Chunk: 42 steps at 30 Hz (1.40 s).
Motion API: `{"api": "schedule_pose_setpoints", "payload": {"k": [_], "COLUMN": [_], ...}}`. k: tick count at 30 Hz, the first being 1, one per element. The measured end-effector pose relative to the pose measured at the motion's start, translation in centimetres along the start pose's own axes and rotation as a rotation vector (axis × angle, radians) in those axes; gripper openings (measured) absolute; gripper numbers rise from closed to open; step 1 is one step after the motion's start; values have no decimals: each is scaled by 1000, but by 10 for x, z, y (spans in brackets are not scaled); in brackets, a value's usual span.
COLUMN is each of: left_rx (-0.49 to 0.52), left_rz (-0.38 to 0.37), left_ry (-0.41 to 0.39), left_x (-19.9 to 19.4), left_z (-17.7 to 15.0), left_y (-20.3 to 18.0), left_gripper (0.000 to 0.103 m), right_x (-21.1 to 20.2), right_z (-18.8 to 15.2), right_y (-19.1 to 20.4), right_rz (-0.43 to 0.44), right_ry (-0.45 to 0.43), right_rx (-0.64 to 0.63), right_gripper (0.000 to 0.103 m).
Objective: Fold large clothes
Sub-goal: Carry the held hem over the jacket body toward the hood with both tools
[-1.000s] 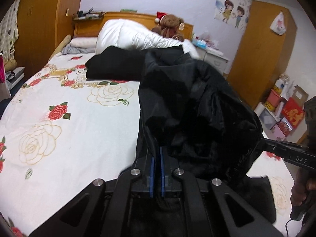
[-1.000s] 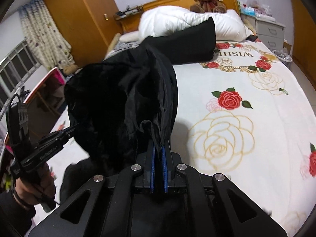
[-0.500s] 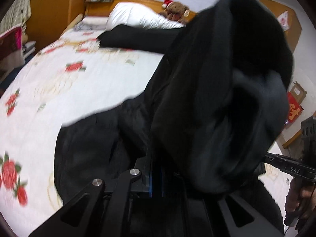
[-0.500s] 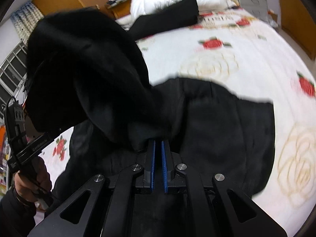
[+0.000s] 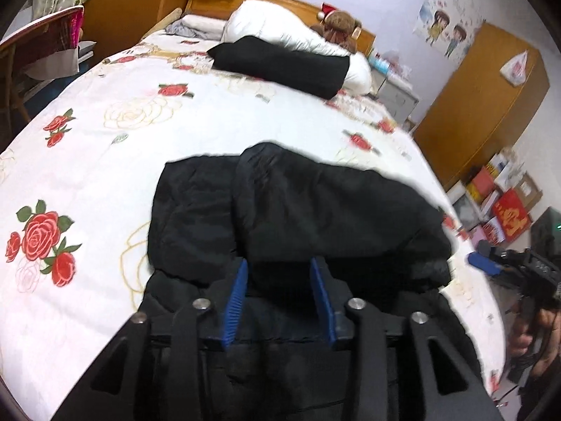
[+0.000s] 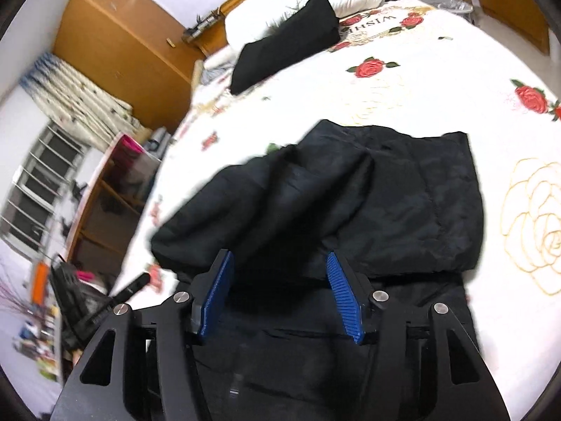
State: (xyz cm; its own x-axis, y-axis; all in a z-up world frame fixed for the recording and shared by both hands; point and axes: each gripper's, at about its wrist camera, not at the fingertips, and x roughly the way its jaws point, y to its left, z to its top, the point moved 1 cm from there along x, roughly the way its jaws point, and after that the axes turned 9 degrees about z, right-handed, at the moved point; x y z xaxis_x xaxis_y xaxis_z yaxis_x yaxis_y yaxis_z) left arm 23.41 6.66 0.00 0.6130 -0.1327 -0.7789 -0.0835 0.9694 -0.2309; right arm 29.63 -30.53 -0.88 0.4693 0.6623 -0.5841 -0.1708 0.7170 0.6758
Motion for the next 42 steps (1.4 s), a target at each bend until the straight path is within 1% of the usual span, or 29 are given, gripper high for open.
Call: {"api": "schedule_pose_setpoints", "payload": {"k": [1,2,4,8,10,11,12,13,14,15,17,19,20,22,24,26,28,30,31,32,33,34,35,36,37,38,39,40,42], "left_rx": [-2,1,10,3,0,1,6,15,27,41,48,32,23,4,-18,-43,-72,-94,-91,-79,-59,-39,-20,2,8,-7,-27,-34,-23], "left_rz": [-20,-38,-54,-91,-118,-130,-139,-144,-144,-134,-129,-123,-111,-72,-65,-67,-80,-109,-120,-112,-97,-81,-50,1,33,27,9,0,5], "left_ry": [-6,-12,-18,-4,-6,-10,-12,-12,-8,2,27,77,106,158,178,165,124,75,48,34,46,69,97,133,159,166,155,143,134], "left_x": [-1,-2,2,18,22,22,21,21,22,24,30,40,45,54,53,46,36,29,29,32,40,50,62,76,87,91,91,89,88], "left_z": [2,6,13,25,29,30,29,27,23,17,3,-14,-24,-40,-48,-47,-38,-27,-21,-19,-19,-22,-29,-38,-47,-52,-57,-61,-63], "left_y": [-3,-9,-21,-49,-59,-62,-65,-66,-66,-64,-55,-47,-43,-34,-29,-26,-26,-29,-33,-37,-40,-42,-40,-37,-32,-27,-21,-18,-18], "left_gripper": [52,55,57,57,57,57,57,57,57,57,57,57,57,57,57,57,57,57,57,57,56,49,33,29,28,28,28,28,28], "right_x": [4,8,18,53,61,66,64,63,59,54,49,54,61,76,83,83,83,84,86,86,88,90,90,90,88,84,81,76,58], "right_z": [5,8,7,13,7,6,1,-4,-8,-14,-33,-54,-67,-91,-104,-103,-99,-98,-99,-101,-102,-101,-101,-102,-100,-97,-94,-91,-82], "right_y": [0,-1,-4,-18,-21,-21,-15,-9,-4,-1,-1,-8,-13,-25,-33,-33,-29,-27,-27,-28,-25,-24,-24,-23,-23,-19,-14,-9,2], "right_rz": [25,43,73,99,121,124,124,112,104,114,110,83,55,11,-11,-13,-31,-41,-45,-47,-47,-46,-44,-47,-52,-54,-58,-71,-97], "right_ry": [-1,2,17,60,76,77,74,74,69,58,47,72,99,151,161,154,161,166,167,166,165,165,168,174,178,180,179,168,115], "right_rx": [27,60,113,255,303,303,280,249,227,211,212,223,225,251,263,264,243,234,227,221,220,219,215,207,192,158,133,106,34], "right_gripper": [56,56,57,57,56,53,24,3,3,2,1,1,1,0,0,0,0,0,0,0,1,1,1,1,1,5,12,17,17]}}
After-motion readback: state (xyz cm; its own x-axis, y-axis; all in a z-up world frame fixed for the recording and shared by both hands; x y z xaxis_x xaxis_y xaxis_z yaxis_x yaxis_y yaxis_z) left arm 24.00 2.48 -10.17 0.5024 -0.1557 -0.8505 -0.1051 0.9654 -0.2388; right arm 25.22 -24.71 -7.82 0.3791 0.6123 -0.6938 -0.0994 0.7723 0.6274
